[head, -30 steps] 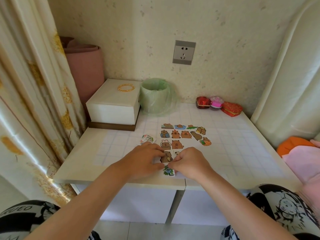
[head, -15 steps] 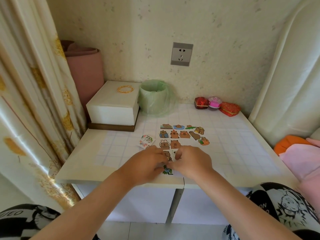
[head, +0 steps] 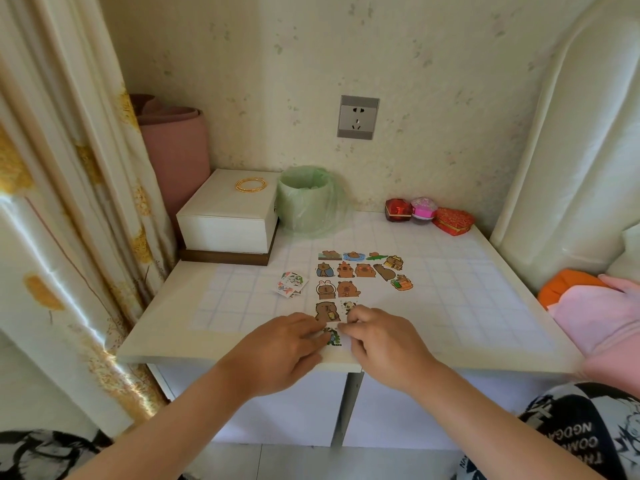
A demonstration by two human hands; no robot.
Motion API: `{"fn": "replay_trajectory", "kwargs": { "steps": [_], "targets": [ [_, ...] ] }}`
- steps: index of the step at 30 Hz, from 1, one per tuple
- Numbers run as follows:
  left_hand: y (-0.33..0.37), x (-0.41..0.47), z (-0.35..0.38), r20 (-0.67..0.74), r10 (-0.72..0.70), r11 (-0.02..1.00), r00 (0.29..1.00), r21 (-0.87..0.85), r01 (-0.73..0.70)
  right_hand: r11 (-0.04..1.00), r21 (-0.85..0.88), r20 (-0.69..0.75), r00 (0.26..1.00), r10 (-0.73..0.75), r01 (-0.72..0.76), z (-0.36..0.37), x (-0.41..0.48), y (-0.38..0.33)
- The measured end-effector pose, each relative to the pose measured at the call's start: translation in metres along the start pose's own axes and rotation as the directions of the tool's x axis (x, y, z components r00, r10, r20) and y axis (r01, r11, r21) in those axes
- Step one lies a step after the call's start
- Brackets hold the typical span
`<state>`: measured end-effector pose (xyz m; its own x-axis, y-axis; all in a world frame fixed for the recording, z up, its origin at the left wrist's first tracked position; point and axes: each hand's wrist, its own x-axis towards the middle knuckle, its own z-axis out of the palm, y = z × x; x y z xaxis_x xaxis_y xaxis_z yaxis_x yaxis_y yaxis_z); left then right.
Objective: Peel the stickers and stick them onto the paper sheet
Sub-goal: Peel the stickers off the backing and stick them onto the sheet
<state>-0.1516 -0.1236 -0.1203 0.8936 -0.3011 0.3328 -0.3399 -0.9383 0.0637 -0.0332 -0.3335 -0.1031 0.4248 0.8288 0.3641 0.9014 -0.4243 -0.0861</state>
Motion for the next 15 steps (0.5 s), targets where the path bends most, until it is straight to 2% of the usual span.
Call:
{"fn": "replay_trajectory", "kwargs": {
  "steps": [8,15],
  "targets": [
    [0.009,-0.013,0.0,-0.016,-0.044,0.999,0.999,0.015,0.045,0.999,-0.032,-0.005,1.0,-0.011,0.011,-0.001,-0.001,-0.001],
    [0.023,-0.01,0.001,-0.037,-0.034,0.994,0.999,0.101,0.038,0.999,-0.023,-0.026,0.999,-0.03,0.03,0.001,-0.005,0.0]
  ]
}}
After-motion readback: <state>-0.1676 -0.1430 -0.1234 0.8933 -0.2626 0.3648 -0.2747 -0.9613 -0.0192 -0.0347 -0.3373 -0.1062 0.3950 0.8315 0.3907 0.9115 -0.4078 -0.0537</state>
